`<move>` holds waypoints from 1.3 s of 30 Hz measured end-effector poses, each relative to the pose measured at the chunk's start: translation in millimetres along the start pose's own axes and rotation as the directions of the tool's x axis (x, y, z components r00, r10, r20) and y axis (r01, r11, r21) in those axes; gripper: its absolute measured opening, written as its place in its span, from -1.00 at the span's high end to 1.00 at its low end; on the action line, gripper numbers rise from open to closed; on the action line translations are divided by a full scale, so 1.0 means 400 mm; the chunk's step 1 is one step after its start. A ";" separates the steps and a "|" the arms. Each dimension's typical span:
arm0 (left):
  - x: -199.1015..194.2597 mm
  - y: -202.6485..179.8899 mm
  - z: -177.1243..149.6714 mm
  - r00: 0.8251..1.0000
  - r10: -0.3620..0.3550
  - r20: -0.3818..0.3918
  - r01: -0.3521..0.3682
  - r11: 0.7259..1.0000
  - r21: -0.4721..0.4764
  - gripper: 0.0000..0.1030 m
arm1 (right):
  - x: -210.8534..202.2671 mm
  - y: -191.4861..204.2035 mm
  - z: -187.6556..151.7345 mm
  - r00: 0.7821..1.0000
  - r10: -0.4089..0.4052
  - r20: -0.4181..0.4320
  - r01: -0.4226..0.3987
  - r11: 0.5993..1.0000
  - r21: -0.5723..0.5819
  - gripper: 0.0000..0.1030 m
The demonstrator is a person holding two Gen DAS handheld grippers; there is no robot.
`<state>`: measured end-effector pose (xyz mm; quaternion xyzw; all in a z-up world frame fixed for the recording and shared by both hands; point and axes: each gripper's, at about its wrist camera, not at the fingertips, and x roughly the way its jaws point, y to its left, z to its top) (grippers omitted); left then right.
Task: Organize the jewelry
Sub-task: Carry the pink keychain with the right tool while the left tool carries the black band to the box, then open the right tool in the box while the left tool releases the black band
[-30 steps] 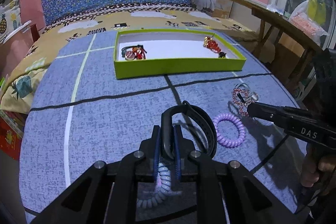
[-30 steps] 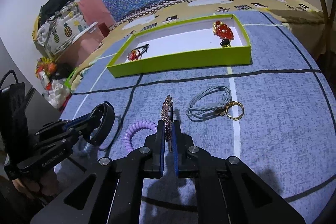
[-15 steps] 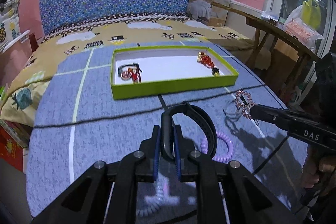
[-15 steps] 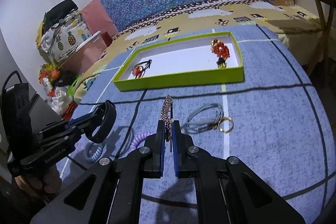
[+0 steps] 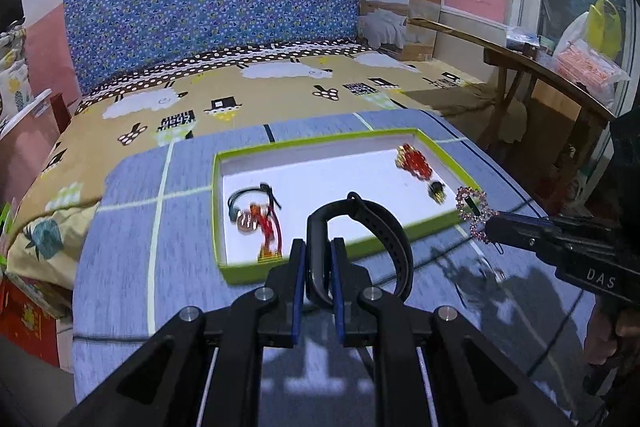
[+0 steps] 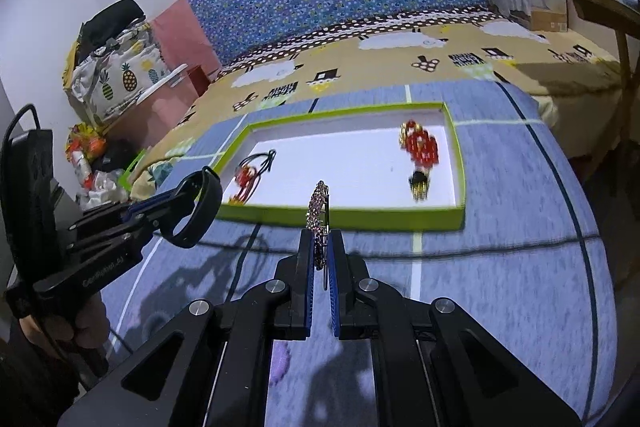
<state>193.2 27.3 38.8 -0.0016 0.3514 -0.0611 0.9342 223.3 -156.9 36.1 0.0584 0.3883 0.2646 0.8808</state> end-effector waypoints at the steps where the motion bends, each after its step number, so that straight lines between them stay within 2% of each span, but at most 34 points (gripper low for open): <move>1: 0.012 0.004 0.012 1.000 0.001 -0.002 -0.001 1.000 -0.001 0.75 | 0.007 -0.002 0.008 1.000 -0.002 0.000 0.002 1.000 -0.002 0.88; 11: 0.141 0.032 0.087 0.999 0.024 -0.039 -0.024 1.000 0.006 0.75 | 0.133 -0.054 0.113 0.999 -0.035 -0.035 0.035 0.999 -0.003 0.88; 21: 0.279 0.035 0.117 0.993 0.035 -0.115 -0.033 0.999 0.020 0.75 | 0.262 -0.102 0.146 0.993 -0.046 -0.107 0.049 0.998 0.030 0.88; 39: 0.357 0.038 0.130 0.982 0.019 -0.190 -0.022 1.000 -0.015 0.75 | 0.319 -0.124 0.172 0.988 -0.042 -0.149 0.052 0.997 0.061 0.87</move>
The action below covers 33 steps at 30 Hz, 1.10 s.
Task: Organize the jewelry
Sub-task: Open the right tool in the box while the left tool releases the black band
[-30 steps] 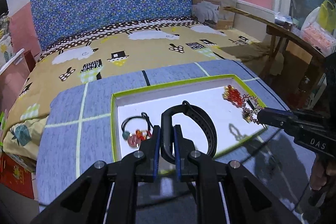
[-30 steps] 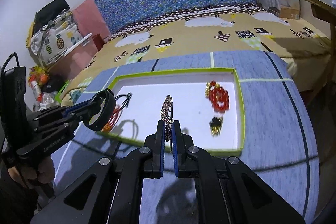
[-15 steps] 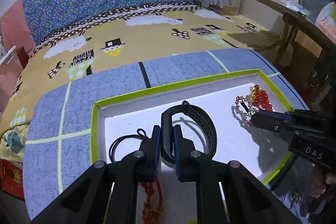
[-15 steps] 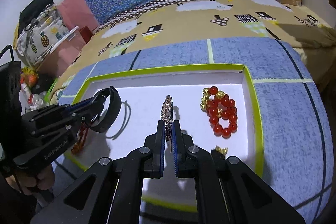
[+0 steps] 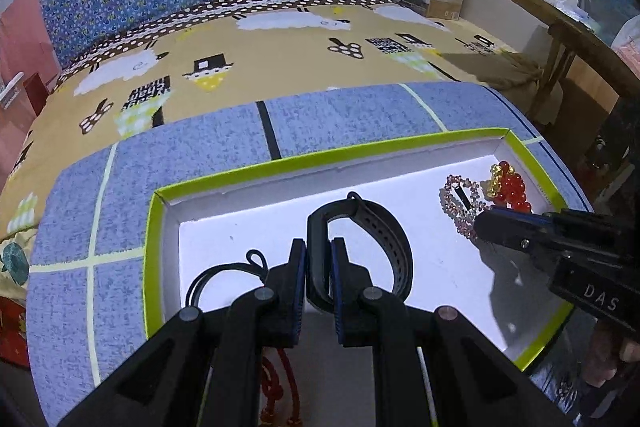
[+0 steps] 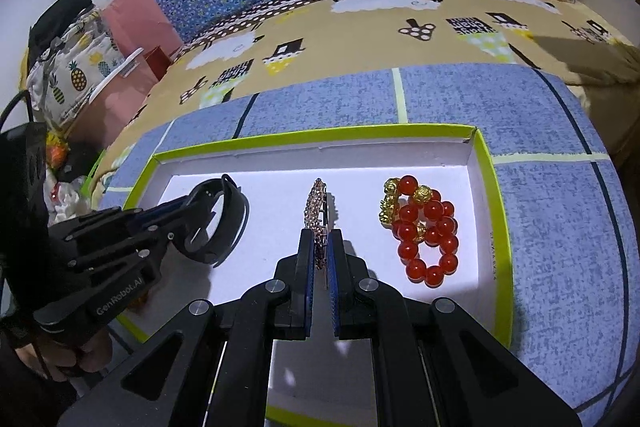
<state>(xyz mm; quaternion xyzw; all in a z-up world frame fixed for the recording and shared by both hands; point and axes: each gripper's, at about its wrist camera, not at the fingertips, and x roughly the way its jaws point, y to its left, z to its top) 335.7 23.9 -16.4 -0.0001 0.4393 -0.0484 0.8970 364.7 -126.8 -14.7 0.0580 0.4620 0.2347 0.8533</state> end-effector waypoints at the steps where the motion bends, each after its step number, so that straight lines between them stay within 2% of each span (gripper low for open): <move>1: 0.000 -0.001 -0.001 1.000 -0.001 -0.001 0.001 1.000 0.001 0.75 | 0.001 -0.002 0.000 1.000 0.000 -0.003 0.000 1.000 0.005 0.86; 6: -0.004 -0.008 0.000 1.000 -0.004 -0.002 0.004 1.000 0.008 0.74 | 0.001 -0.005 -0.003 1.000 -0.005 -0.005 0.005 1.000 0.009 0.76; 8: -0.009 -0.006 0.000 1.000 -0.014 0.004 0.014 1.000 0.006 0.65 | -0.001 -0.002 -0.005 1.000 -0.006 -0.004 0.006 1.000 0.006 0.69; 9: -0.013 -0.004 0.000 1.000 -0.020 0.008 0.020 1.000 0.003 0.57 | -0.004 0.001 -0.006 1.000 -0.005 -0.001 0.005 1.000 0.002 0.69; 11: -0.024 0.003 -0.001 0.999 -0.035 0.017 0.035 0.999 -0.009 0.52 | -0.011 0.005 -0.007 1.000 -0.003 0.003 0.003 1.000 -0.005 0.68; 19: -0.086 0.021 -0.027 0.997 -0.052 0.054 0.054 0.998 -0.033 0.52 | -0.077 0.037 -0.029 0.999 -0.002 0.039 0.003 0.999 -0.040 0.68; 23: -0.141 0.030 -0.062 0.994 -0.075 0.078 0.080 0.995 -0.055 0.51 | -0.142 0.057 -0.063 0.997 -0.001 0.076 0.005 0.998 -0.064 0.68; 27: -0.210 0.028 -0.109 0.989 -0.083 0.124 0.092 0.994 -0.065 0.39 | -0.216 0.079 -0.116 0.993 -0.002 0.119 0.013 0.996 -0.093 0.68; 33: -0.310 0.002 -0.194 0.979 -0.094 0.180 0.105 0.993 -0.054 0.38 | -0.301 0.103 -0.195 0.988 0.007 0.156 0.011 0.994 -0.112 0.68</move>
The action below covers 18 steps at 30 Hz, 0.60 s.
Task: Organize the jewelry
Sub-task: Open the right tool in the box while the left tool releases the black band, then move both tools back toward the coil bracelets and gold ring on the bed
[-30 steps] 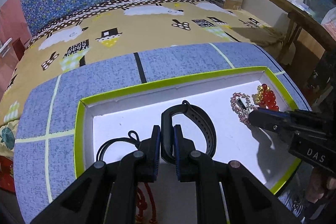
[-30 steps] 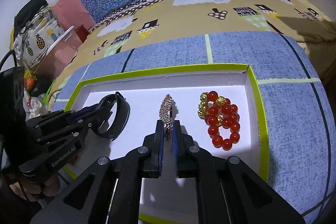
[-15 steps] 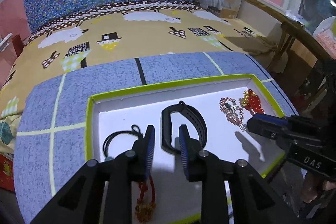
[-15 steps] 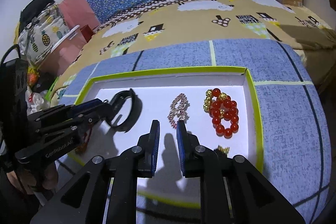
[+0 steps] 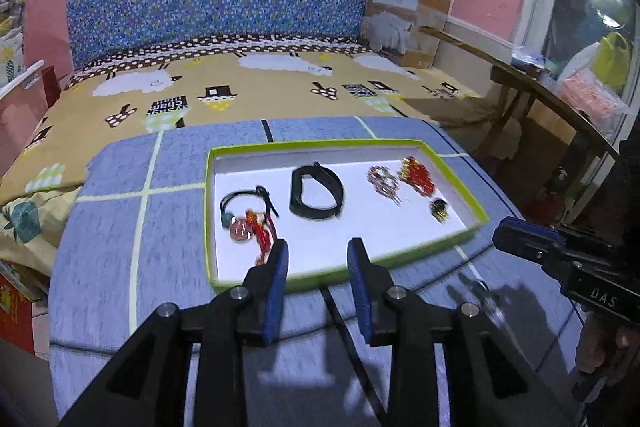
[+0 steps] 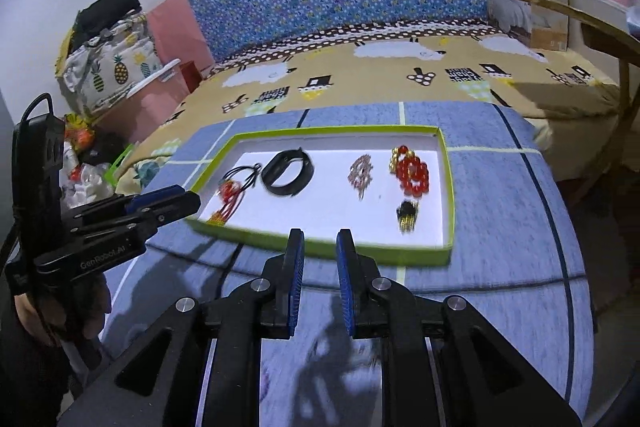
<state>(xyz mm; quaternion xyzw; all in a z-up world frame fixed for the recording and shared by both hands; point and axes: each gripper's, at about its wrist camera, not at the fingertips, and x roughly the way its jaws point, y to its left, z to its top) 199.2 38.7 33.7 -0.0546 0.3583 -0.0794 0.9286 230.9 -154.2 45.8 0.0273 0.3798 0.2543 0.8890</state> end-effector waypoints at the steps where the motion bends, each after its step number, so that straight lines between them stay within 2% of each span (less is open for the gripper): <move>1: -0.013 -0.005 -0.010 1.000 -0.004 0.004 0.004 1.000 0.002 0.38 | -0.019 0.007 -0.015 1.000 0.004 0.007 -0.004 1.000 -0.005 0.68; 8: -0.102 -0.048 -0.100 0.999 -0.010 0.039 0.009 1.000 0.028 0.38 | -0.097 0.035 -0.091 0.999 0.018 0.033 -0.017 1.000 -0.023 0.68; 18: -0.176 -0.082 -0.168 0.998 0.005 0.066 -0.010 0.997 0.070 0.38 | -0.165 0.056 -0.173 0.999 0.023 0.046 -0.021 0.999 -0.046 0.68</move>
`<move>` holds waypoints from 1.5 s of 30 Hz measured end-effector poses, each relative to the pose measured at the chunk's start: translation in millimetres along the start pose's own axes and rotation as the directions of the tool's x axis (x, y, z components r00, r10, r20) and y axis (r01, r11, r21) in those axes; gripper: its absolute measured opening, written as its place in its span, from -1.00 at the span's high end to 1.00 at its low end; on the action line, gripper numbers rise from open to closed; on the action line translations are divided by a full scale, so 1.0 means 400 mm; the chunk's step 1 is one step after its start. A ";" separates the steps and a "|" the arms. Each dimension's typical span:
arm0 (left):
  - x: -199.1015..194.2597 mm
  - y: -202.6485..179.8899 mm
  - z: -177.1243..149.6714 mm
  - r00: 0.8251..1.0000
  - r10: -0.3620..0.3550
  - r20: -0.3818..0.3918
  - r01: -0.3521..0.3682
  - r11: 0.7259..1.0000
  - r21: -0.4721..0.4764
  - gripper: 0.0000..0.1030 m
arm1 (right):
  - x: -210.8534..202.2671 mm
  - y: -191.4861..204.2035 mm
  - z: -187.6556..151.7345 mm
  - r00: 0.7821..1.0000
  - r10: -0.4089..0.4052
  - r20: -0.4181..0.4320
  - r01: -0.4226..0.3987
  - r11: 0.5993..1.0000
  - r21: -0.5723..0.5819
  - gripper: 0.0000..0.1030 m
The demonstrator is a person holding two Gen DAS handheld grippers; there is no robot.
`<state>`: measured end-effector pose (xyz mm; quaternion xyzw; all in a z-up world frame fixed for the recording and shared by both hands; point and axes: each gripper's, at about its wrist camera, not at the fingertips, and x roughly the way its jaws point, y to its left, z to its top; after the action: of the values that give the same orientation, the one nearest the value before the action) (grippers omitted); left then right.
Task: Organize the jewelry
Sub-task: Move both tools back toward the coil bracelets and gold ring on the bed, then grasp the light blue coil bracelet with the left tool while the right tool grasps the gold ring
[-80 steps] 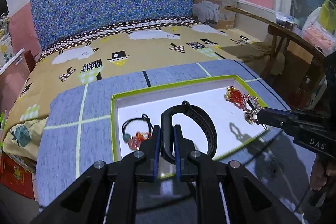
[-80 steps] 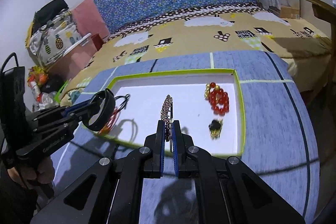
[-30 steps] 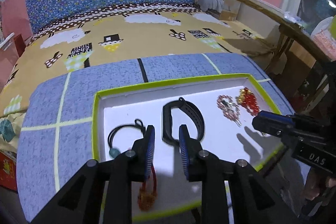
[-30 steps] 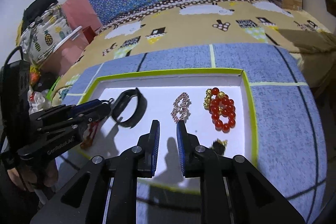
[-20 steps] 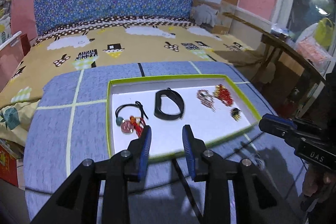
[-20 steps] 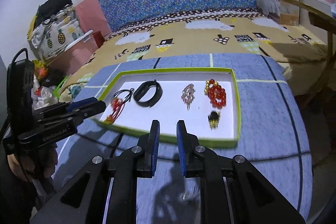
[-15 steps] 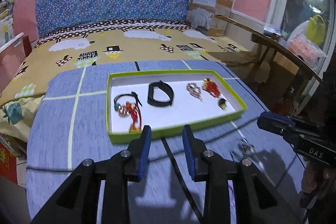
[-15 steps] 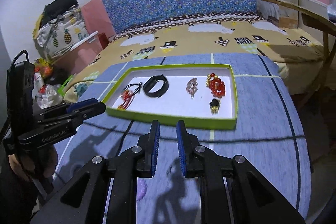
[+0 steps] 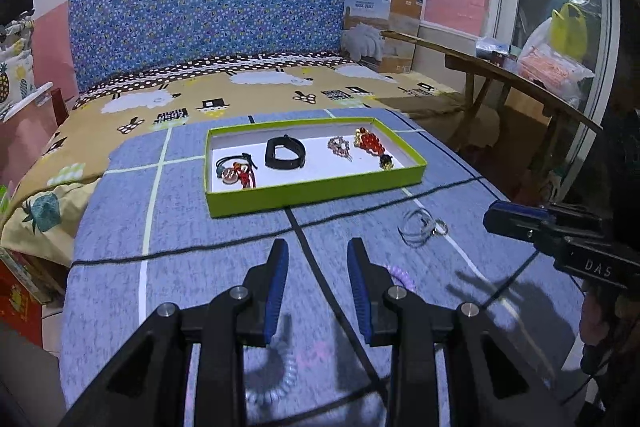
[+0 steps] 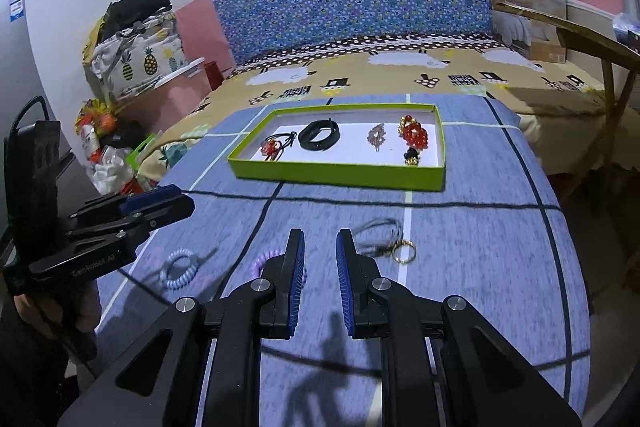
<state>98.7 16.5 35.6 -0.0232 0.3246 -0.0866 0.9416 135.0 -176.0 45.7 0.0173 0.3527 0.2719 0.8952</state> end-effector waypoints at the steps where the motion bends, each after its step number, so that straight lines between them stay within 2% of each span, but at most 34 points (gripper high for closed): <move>1: -0.003 0.000 -0.007 1.000 -0.001 -0.003 0.001 1.000 -0.003 0.38 | -0.005 -0.002 -0.009 1.000 0.000 -0.001 0.000 1.000 0.003 0.68; 11: -0.034 -0.006 -0.084 1.000 0.001 -0.027 -0.002 1.000 -0.019 0.38 | -0.029 -0.015 -0.061 1.000 0.005 -0.015 -0.005 0.999 0.038 0.68; 20: -0.035 0.002 -0.103 0.999 0.027 -0.041 -0.027 1.000 -0.011 0.38 | -0.026 -0.018 -0.081 0.999 0.007 -0.040 -0.005 0.999 0.045 0.68; 37: -0.040 0.099 -0.139 0.993 0.096 -0.072 -0.102 0.992 -0.077 0.38 | 0.003 -0.018 -0.087 0.997 -0.005 -0.081 0.009 0.999 0.049 0.67; 45: 0.002 0.127 -0.161 0.983 0.112 -0.144 -0.127 0.986 -0.103 0.38 | 0.023 -0.031 -0.076 0.996 -0.029 -0.089 0.034 0.998 0.056 0.67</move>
<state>67.1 67.3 -20.7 -0.0503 0.3939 -0.0129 0.9177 126.8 -186.9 14.5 0.0252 0.3999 0.2480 0.8820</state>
